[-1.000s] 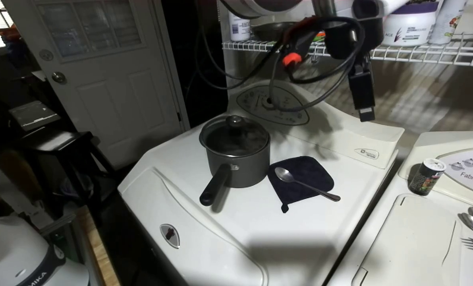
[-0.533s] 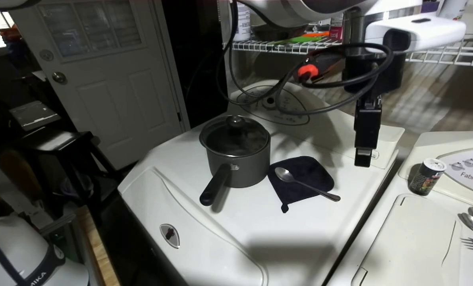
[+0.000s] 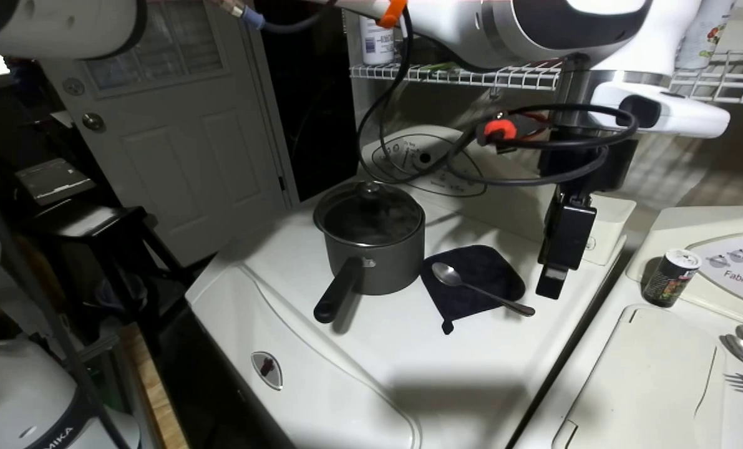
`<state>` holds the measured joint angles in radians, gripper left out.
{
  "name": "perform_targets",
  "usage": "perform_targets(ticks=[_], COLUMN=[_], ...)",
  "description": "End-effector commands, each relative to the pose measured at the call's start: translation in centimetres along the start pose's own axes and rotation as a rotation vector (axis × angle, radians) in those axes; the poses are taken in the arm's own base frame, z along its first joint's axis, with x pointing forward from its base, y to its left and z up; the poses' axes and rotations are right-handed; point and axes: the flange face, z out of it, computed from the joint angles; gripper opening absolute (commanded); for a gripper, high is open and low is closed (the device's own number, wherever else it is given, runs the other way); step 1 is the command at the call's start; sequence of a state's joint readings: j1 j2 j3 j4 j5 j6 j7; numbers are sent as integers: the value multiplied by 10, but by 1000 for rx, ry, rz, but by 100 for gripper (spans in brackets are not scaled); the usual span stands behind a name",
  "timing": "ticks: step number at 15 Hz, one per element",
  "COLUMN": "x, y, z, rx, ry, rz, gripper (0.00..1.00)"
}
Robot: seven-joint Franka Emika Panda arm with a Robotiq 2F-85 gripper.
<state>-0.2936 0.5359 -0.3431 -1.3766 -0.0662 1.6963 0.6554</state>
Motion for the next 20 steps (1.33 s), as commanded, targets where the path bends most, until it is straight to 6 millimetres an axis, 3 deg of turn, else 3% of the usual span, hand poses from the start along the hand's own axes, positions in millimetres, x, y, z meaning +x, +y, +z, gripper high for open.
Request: perform_targets(ticks=[1,11,20], x=[1,8,15], y=[-3,-32,-53], z=[6,79,96], rx=[11,142,314], ry=[-36,-277,-361], rz=[-27,-109,-25], gripper=[100,100,100])
